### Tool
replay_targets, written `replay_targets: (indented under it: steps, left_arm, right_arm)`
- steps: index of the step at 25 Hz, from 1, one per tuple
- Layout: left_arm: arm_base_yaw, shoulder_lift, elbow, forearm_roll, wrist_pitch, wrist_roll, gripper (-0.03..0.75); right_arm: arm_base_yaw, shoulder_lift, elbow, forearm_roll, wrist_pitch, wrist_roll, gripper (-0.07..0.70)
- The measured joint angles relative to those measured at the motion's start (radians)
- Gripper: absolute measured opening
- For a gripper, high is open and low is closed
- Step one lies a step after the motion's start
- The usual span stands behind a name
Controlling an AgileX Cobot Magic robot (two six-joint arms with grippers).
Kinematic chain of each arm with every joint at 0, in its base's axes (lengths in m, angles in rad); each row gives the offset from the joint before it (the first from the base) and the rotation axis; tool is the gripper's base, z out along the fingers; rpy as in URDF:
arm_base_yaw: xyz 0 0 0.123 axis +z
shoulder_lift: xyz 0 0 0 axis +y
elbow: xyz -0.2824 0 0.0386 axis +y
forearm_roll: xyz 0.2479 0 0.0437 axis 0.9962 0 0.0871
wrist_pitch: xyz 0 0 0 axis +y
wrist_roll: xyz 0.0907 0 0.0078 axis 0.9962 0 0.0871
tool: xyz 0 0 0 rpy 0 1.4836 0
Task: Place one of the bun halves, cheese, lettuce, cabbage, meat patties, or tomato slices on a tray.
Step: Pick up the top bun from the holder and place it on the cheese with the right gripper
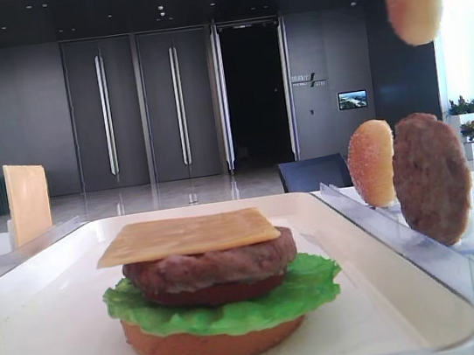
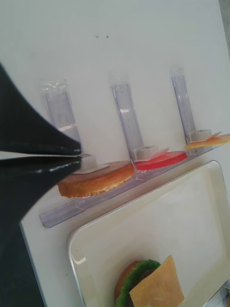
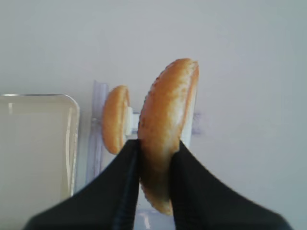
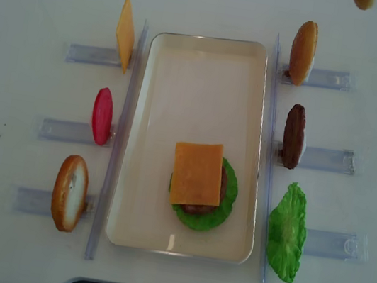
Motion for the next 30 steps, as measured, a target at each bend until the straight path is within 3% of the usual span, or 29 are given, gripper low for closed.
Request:
replay_targets:
  steps: [7,19,30]
  left_arm:
    - [0.0,0.0,0.0,0.0,0.0,0.0,-0.001]
    - [0.0,0.0,0.0,0.0,0.0,0.0,-0.001]
    - [0.0,0.0,0.0,0.0,0.0,0.0,-0.001]
  right_arm:
    - [-0.093,-0.26,0.224,0.008,0.004,-0.009,0.139]
    - [-0.095,-0.593,0.522,0.06,0.003,-0.014,0.139]
    - [-0.095,-0.764,0.783,0.152,0.005,-0.026,0.127]
